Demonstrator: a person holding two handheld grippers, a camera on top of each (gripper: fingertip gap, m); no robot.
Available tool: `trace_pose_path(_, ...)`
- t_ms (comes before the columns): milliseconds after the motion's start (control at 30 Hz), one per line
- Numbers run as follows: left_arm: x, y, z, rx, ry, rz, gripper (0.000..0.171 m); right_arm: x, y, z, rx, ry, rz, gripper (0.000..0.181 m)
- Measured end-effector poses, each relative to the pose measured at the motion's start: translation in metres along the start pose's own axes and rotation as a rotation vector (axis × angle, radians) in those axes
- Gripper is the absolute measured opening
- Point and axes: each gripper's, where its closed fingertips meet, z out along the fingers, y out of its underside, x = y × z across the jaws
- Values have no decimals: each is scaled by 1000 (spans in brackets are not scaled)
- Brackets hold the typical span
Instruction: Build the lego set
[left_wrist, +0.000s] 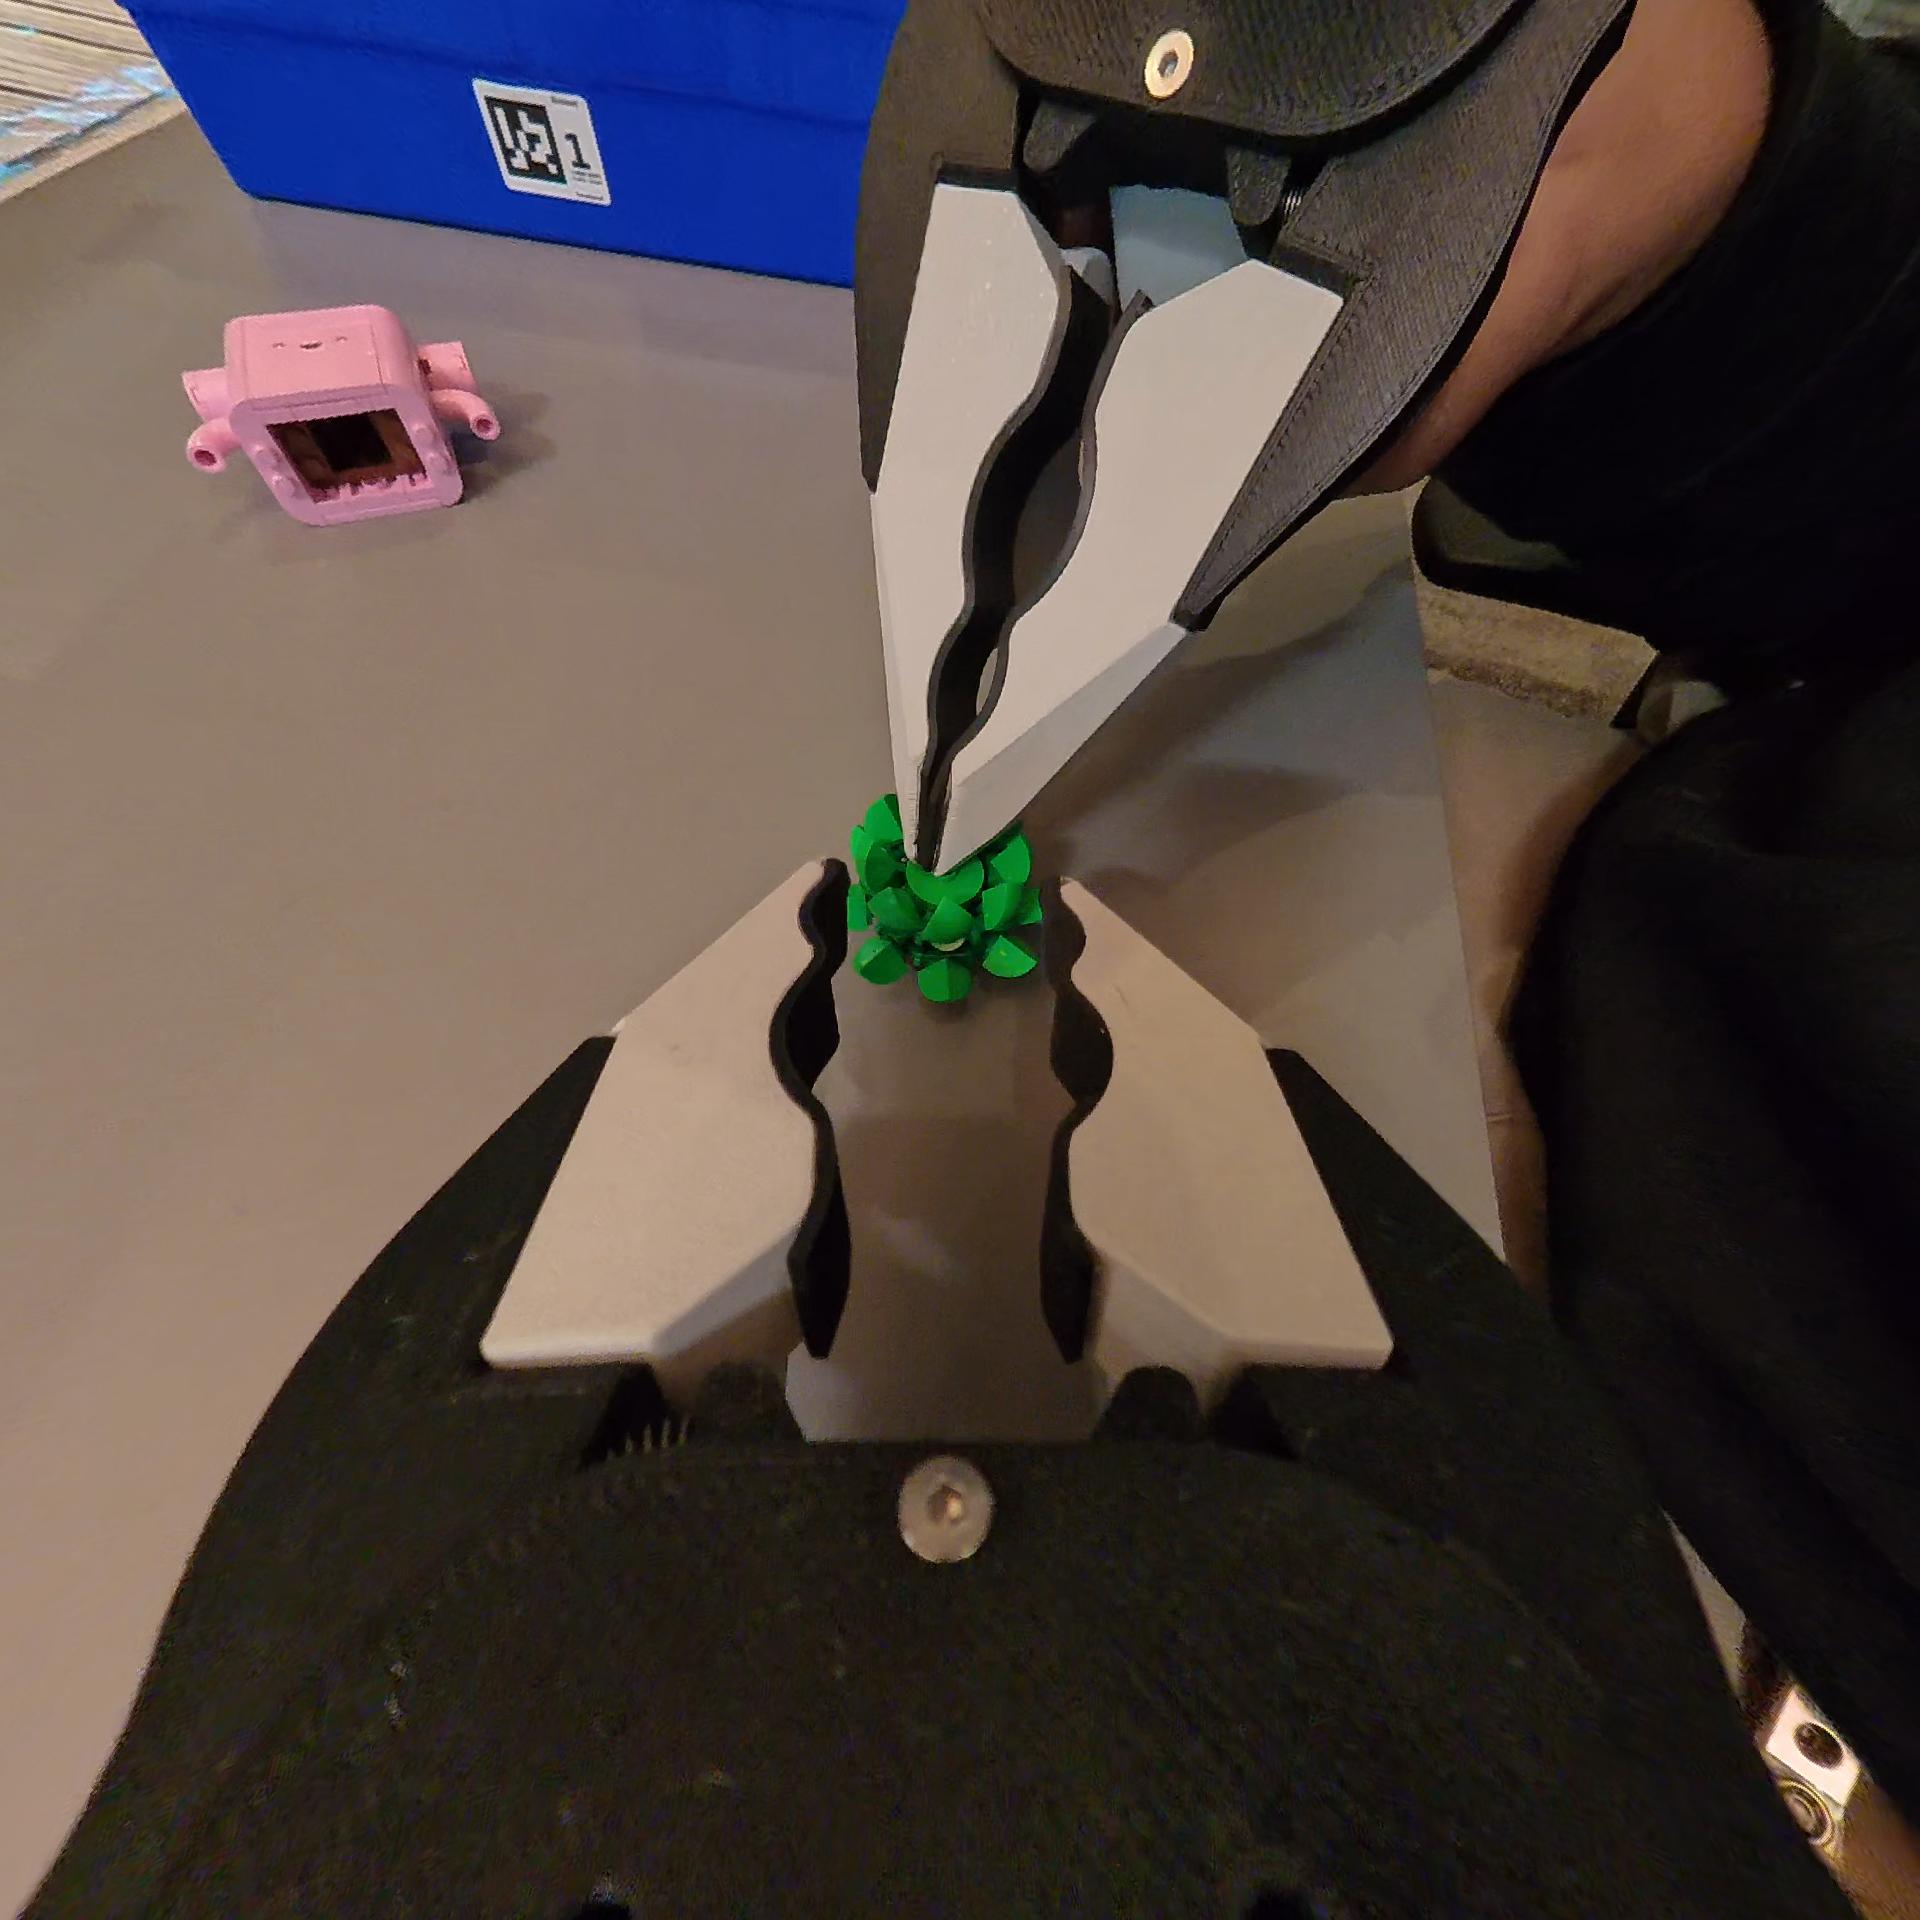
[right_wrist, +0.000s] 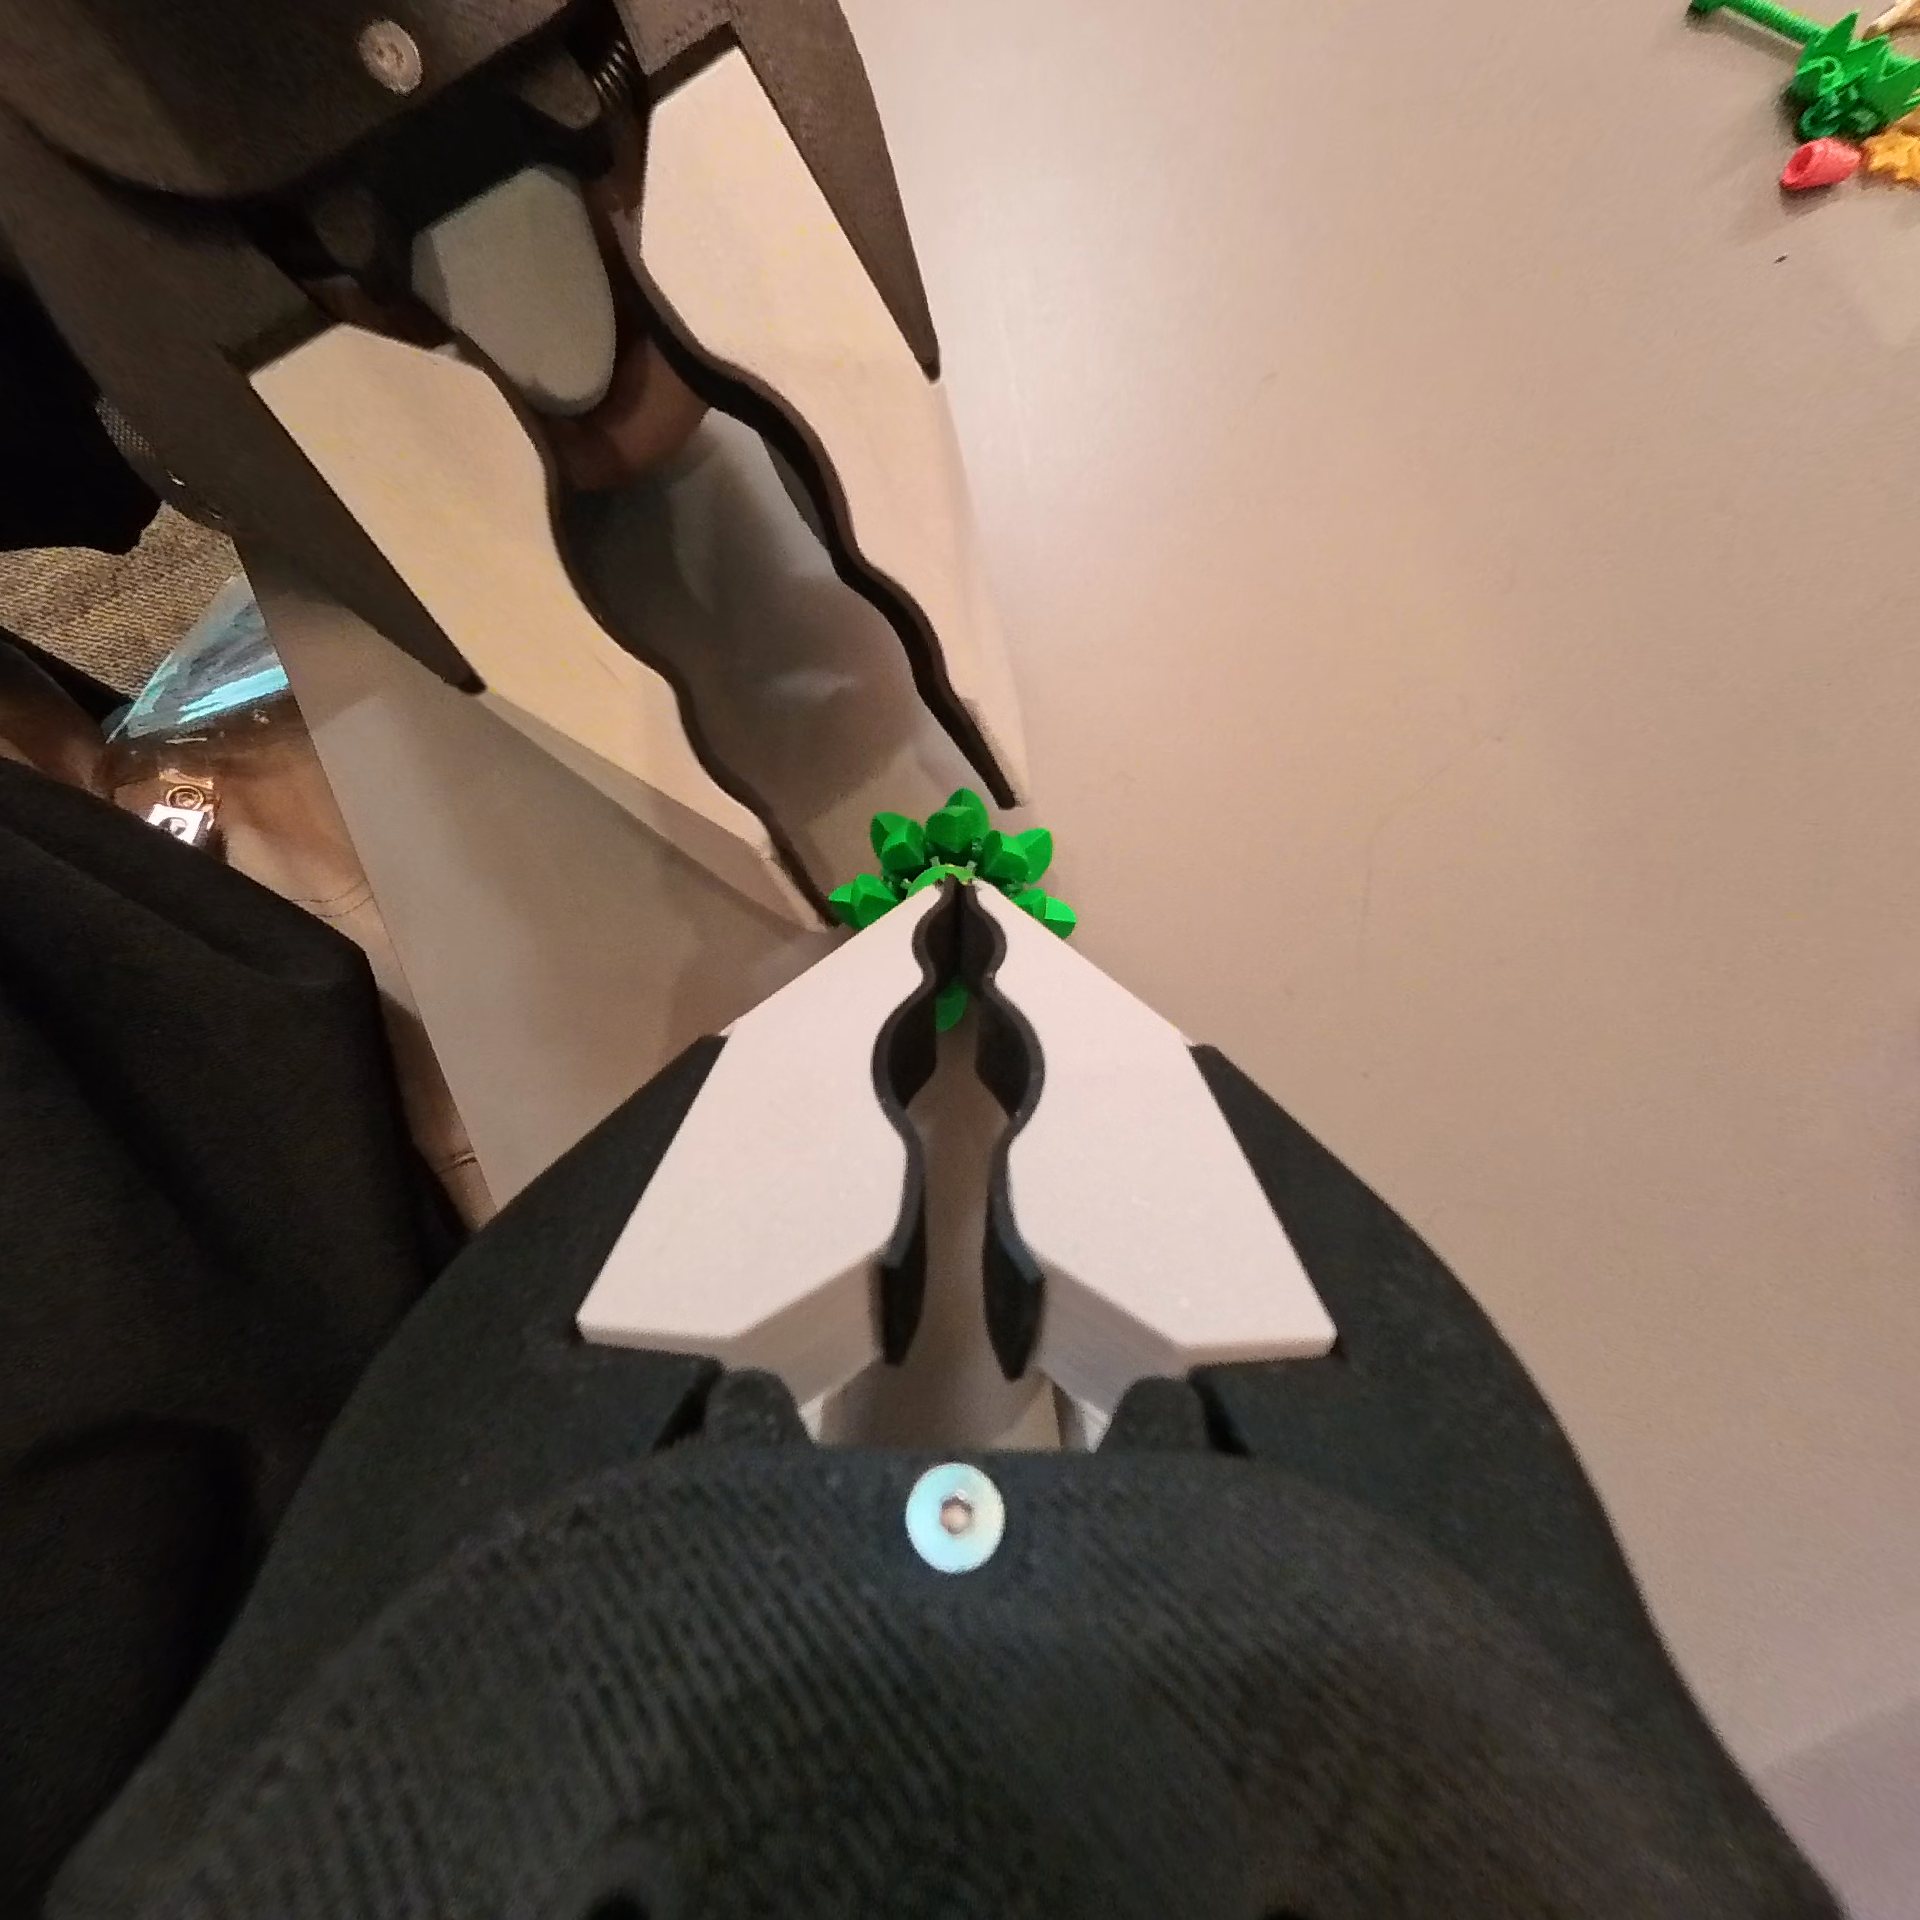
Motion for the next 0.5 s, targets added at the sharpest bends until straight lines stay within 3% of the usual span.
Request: trace_pose_path(500, 0, 4, 4, -35, -15, 14, 30, 0, 0, 0, 1, 1, 0, 0)
